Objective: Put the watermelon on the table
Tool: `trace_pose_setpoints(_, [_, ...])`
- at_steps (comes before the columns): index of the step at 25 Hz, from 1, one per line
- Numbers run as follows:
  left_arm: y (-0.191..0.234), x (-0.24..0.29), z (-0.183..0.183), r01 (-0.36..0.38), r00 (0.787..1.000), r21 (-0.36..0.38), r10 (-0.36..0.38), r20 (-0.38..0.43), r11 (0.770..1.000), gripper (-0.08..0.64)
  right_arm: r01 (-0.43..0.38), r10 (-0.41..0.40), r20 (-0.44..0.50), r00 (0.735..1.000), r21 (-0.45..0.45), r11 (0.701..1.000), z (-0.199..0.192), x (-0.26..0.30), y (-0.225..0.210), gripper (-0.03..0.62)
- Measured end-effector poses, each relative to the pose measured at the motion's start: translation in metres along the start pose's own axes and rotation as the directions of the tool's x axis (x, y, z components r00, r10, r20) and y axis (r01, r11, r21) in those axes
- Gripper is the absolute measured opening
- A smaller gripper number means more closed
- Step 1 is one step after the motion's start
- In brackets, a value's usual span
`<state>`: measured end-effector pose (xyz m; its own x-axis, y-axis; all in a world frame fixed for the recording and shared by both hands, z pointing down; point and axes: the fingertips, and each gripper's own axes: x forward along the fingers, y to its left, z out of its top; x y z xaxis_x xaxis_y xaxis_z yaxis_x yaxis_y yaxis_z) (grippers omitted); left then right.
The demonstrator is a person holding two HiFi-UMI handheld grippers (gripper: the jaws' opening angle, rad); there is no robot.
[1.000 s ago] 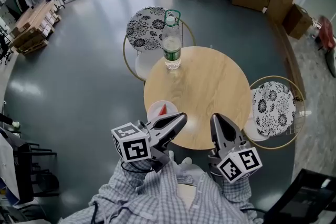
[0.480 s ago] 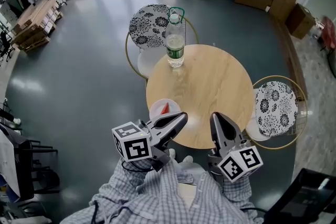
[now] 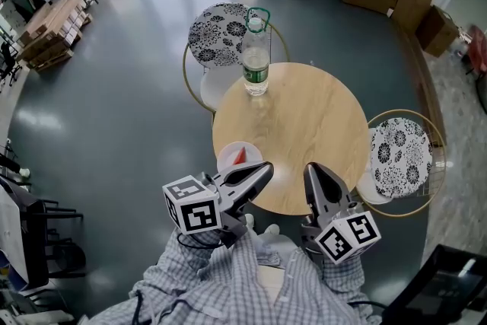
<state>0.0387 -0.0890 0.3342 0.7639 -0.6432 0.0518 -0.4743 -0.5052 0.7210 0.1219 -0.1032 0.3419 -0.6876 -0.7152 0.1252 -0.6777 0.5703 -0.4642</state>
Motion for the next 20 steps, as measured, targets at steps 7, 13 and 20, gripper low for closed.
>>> trace_pose_setpoints(7, [-0.0002, 0.0014, -0.0007, -0.003, 1.0, -0.005, 0.003, -0.002, 1.0, 0.007, -0.004, 0.004, -0.004, 1.0, -0.002, 1.0, -0.0003, 0.0005, 0.0002, 0.008])
trace_pose_setpoints(13, [-0.0004, 0.0025, -0.0026, 0.002, 1.0, -0.004, -0.002, -0.006, 1.0, 0.006, -0.003, 0.003, -0.01, 1.0, -0.001, 1.0, -0.0033, 0.0009, -0.0016, 0.008])
trace_pose_setpoints(20, [-0.0022, 0.0025, -0.0036, 0.004, 1.0, 0.004, -0.004, -0.018, 1.0, 0.006, -0.004, 0.004, -0.013, 1.0, -0.009, 1.0, -0.0025, 0.0021, 0.0002, 0.008])
